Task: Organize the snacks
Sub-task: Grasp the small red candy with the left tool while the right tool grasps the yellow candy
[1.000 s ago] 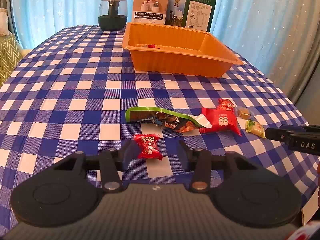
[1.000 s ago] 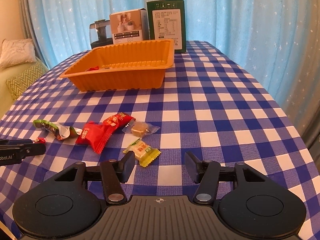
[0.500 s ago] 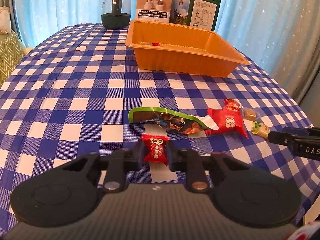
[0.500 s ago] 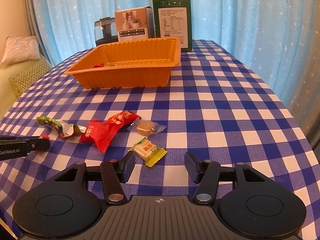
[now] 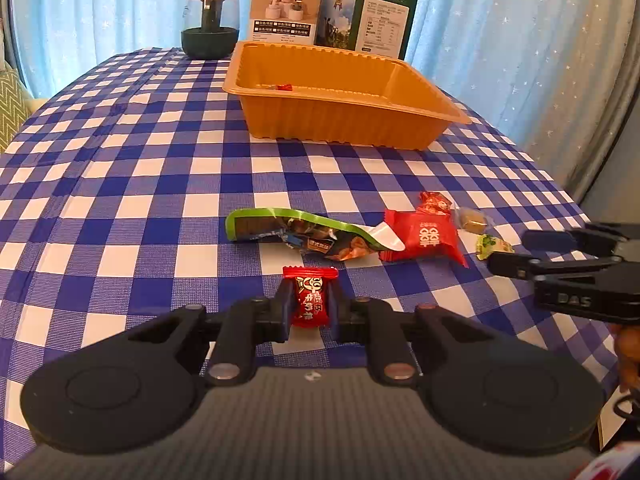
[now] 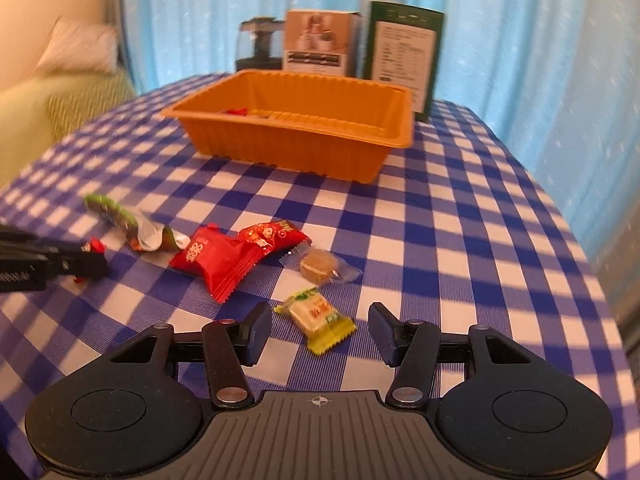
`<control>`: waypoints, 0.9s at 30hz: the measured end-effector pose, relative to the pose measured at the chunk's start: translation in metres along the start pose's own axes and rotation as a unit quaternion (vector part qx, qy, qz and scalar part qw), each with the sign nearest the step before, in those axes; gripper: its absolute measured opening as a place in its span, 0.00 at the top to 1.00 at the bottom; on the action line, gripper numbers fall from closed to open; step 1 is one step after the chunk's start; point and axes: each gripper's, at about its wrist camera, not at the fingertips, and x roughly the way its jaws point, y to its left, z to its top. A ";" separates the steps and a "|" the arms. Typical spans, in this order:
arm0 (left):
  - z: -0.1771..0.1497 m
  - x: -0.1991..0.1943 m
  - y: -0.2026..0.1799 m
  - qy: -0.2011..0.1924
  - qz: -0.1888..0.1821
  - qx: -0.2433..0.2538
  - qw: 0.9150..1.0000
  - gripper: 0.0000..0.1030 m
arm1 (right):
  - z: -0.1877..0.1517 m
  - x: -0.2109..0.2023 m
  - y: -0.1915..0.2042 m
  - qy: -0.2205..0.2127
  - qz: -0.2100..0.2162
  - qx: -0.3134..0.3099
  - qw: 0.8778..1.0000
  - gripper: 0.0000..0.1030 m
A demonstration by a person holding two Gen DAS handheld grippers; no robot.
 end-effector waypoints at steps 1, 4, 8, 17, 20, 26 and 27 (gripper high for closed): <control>0.000 0.000 0.000 0.000 -0.002 0.000 1.000 0.85 | 0.000 0.003 0.001 0.002 -0.004 -0.005 1.000 0.47; -0.001 0.000 0.001 0.001 -0.005 0.000 1.000 0.85 | -0.001 0.008 -0.003 0.004 -0.003 0.003 1.000 0.47; -0.001 0.001 0.001 0.002 -0.007 0.000 1.000 0.85 | -0.002 0.008 -0.002 0.003 -0.002 0.005 1.000 0.52; 0.000 0.002 0.003 0.002 -0.010 0.000 1.000 0.85 | -0.004 -0.001 0.012 0.017 0.038 0.011 0.999 0.70; 0.000 0.002 0.002 0.002 -0.010 0.000 1.000 0.85 | -0.005 -0.001 0.015 0.013 0.035 0.001 0.999 0.69; 0.000 0.003 0.002 0.002 -0.011 -0.001 1.000 0.85 | -0.005 0.003 0.024 0.000 0.020 -0.033 0.999 0.64; 0.000 0.003 0.002 0.002 -0.011 -0.001 1.000 0.85 | -0.006 0.004 0.024 -0.001 0.020 -0.034 0.999 0.64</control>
